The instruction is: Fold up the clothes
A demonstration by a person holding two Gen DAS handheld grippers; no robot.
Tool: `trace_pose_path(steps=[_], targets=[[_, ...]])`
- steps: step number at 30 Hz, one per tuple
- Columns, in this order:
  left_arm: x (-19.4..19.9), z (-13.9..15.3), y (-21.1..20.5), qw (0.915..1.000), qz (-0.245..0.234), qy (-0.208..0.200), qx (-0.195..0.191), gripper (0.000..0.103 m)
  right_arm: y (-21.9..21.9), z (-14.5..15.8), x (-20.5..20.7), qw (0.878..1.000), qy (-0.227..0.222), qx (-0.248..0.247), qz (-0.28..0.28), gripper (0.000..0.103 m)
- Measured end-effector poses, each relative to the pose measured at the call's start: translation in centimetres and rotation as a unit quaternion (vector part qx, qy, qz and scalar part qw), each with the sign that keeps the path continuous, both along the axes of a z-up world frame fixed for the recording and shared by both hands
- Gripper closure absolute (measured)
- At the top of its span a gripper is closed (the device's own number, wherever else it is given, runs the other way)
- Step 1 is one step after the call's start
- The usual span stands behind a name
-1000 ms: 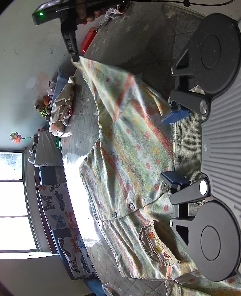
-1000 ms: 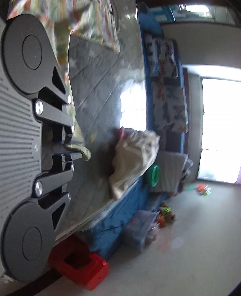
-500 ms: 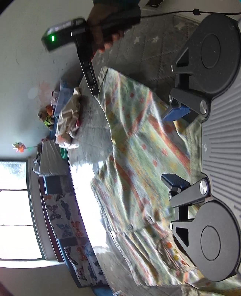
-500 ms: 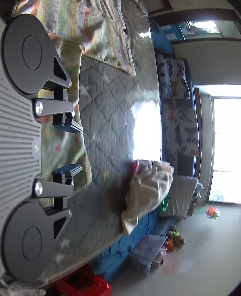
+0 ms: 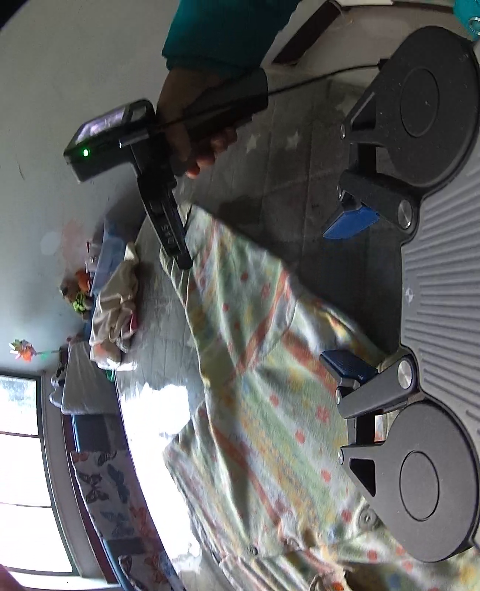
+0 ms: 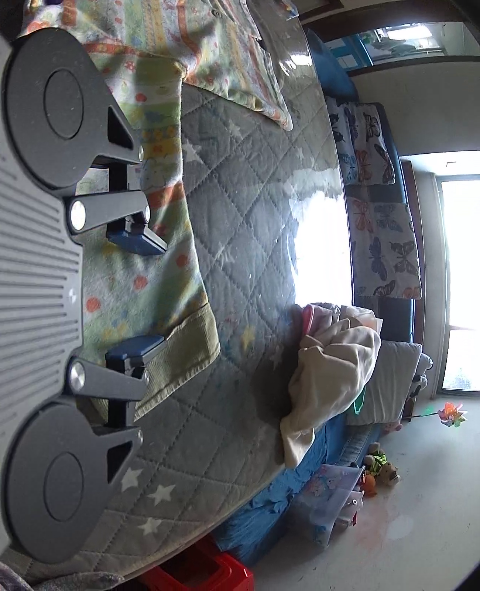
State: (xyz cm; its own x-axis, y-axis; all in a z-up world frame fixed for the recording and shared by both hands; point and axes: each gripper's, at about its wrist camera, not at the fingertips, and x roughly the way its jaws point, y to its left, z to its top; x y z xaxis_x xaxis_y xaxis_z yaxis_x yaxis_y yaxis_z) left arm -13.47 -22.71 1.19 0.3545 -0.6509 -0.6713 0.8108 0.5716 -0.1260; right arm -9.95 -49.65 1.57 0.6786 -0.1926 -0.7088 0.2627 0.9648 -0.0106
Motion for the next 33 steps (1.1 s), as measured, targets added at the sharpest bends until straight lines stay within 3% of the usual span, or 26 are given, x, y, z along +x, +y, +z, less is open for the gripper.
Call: trace_pose_path(steps=[6,11,13,16,19,22,25,29,33], targets=[[-0.1,1.4,1.9,0.9996,0.021,0.002,-0.02,0.033,0.6,0.5,-0.3,1.0,0.009,-0.026,-0.006,0.055],[0.0,4.3,7.0,0.9924,0.099,-0.067,-0.029,0.033,3.3,2.1,-1.4,0.998,-0.012,-0.04,0.041,0.053],[0.8,4.9,9.8,0.9831,0.157,-0.091,-0.024,0.033,5.0,2.9,-1.9,0.997,-0.022,-0.026,0.073,0.048],[3.0,5.2,14.4,0.9638,0.249,-0.095,-0.007,0.036,8.2,3.7,-2.3,0.991,-0.03,-0.014,0.133,0.045],[5.4,4.7,18.5,0.9423,0.324,-0.085,0.011,0.048,11.7,3.9,-2.5,0.981,-0.03,-0.01,0.193,0.044],[7.1,3.8,21.1,0.931,0.357,-0.07,0.024,0.05,14.8,3.7,-2.4,0.97,-0.027,0.0,0.242,0.038],[8.3,2.9,21.7,0.9269,0.366,-0.069,0.043,0.05,17.2,3.1,-2.1,0.963,-0.018,0.005,0.268,0.035],[9.6,1.5,21.5,0.9274,0.366,-0.058,0.053,0.059,19.1,2.1,-2.0,0.96,-0.006,0.015,0.28,0.03],[9.6,0.7,21.6,0.9305,0.359,-0.05,0.051,0.06,20.0,1.6,-2.6,0.958,0.0,0.013,0.286,0.024]])
